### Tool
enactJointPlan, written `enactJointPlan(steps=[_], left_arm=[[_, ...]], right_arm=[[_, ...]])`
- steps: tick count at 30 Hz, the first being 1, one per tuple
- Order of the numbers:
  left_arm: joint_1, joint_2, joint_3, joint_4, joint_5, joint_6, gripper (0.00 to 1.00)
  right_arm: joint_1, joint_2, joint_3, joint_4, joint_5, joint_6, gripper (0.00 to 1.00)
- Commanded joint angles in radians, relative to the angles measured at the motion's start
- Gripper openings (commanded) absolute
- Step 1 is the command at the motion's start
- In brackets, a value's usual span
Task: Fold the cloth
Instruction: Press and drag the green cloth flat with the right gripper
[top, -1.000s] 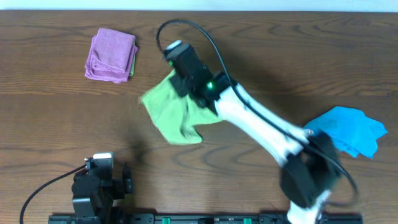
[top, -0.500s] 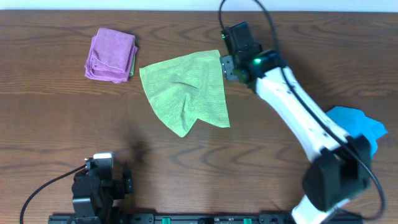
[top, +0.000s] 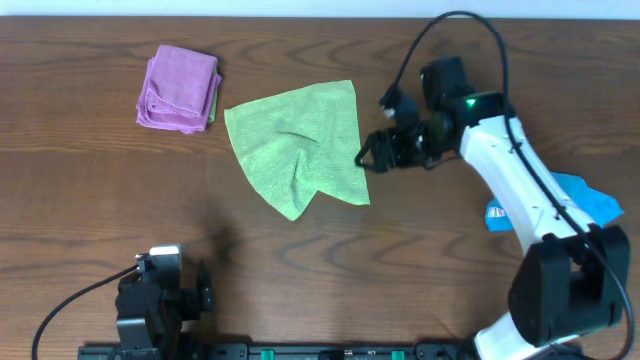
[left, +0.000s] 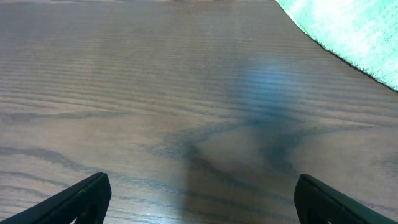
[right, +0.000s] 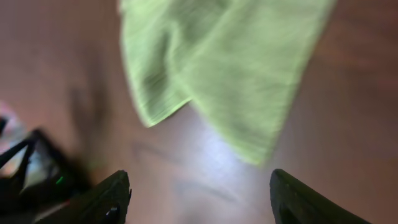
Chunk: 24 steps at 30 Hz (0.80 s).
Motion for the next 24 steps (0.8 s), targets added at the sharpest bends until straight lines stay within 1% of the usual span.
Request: enactJointPlan(steps=[1,6,9,15,20,22,24], left_arm=[[0.001,-0.005,-0.006,-0.009,-0.017,0.014,0.95],[0.001,-0.005,-0.006,-0.009,-0.017,0.014,0.95],[0.001,-0.005,-0.006,-0.009,-0.017,0.014,0.95],[0.001,-0.005,-0.006,-0.009,-0.016,0.014,0.95],[0.001,-0.005,-0.006,-0.009,0.035,0.014,0.95],[0.001,-0.005,-0.006,-0.01,0.035,0.014,0.95],[0.001,-0.005,-0.006,-0.009,0.035,0.014,0.95]], right_arm=[[0.066,0.005,-0.038,0.002,-0.124,-0.051,0.72],[0.172,0.005,-0.115,0.061,-0.131,-0.025,0.7],[0.212,0.005,-0.178,0.156,-0.145,0.042,0.69],[0.245,0.005,-0.285,0.346,-0.172,0.18,0.66],[0.303,0.005,-0.372,0.533,-0.164,0.304,0.64],[0.33,0.005,-0.387,0.579,-0.134,0.352,0.64],[0.348,0.006,-0.394,0.592,-0.105,0.367,0.64]])
